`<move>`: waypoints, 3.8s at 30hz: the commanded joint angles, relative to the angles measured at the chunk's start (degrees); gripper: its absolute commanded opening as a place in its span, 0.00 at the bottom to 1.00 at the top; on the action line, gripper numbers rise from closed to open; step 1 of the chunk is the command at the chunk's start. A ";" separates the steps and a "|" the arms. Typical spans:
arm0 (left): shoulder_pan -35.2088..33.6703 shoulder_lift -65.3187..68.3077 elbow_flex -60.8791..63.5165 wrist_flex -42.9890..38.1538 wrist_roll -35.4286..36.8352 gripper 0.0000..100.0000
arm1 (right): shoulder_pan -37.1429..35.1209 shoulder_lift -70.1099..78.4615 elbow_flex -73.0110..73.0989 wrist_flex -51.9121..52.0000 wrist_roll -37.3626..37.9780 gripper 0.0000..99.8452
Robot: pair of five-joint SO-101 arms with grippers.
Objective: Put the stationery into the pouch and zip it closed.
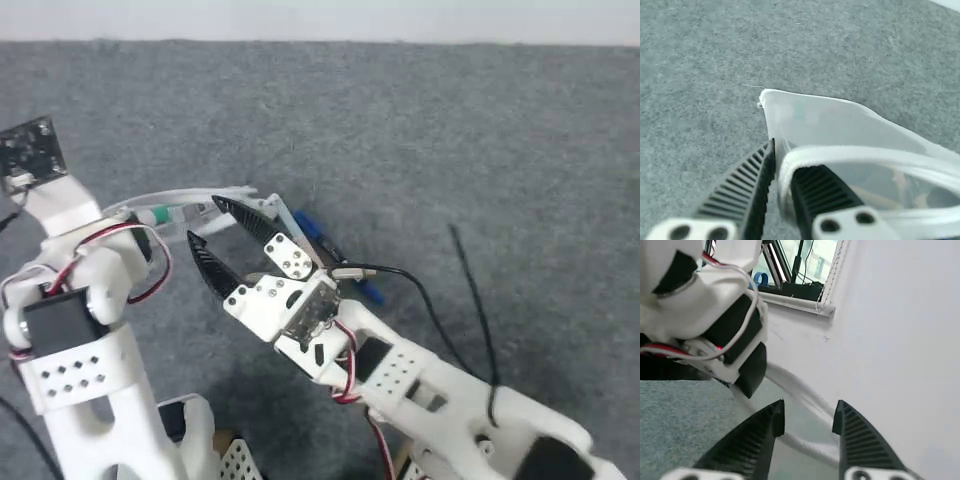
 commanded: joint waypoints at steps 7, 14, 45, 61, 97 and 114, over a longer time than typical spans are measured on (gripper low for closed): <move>-5.10 0.18 -3.74 -0.70 0.79 0.01 | -0.04 -19.38 -0.88 29.49 -7.21 0.14; -9.05 0.26 -3.74 -1.49 0.88 0.01 | 1.01 -26.51 -0.88 44.35 -7.56 0.14; -11.87 0.09 -2.24 -2.73 0.88 0.01 | 17.71 9.71 -27.34 67.30 -7.30 0.14; -11.87 0.09 -2.24 -2.46 0.79 0.01 | 20.88 37.93 -52.57 81.98 -7.12 0.14; -11.96 0.09 -1.54 -2.64 0.62 0.01 | 24.48 56.13 -63.74 87.60 2.11 0.01; -11.96 0.09 -1.54 -2.73 0.62 0.01 | 29.32 50.07 -73.32 103.43 -9.23 0.01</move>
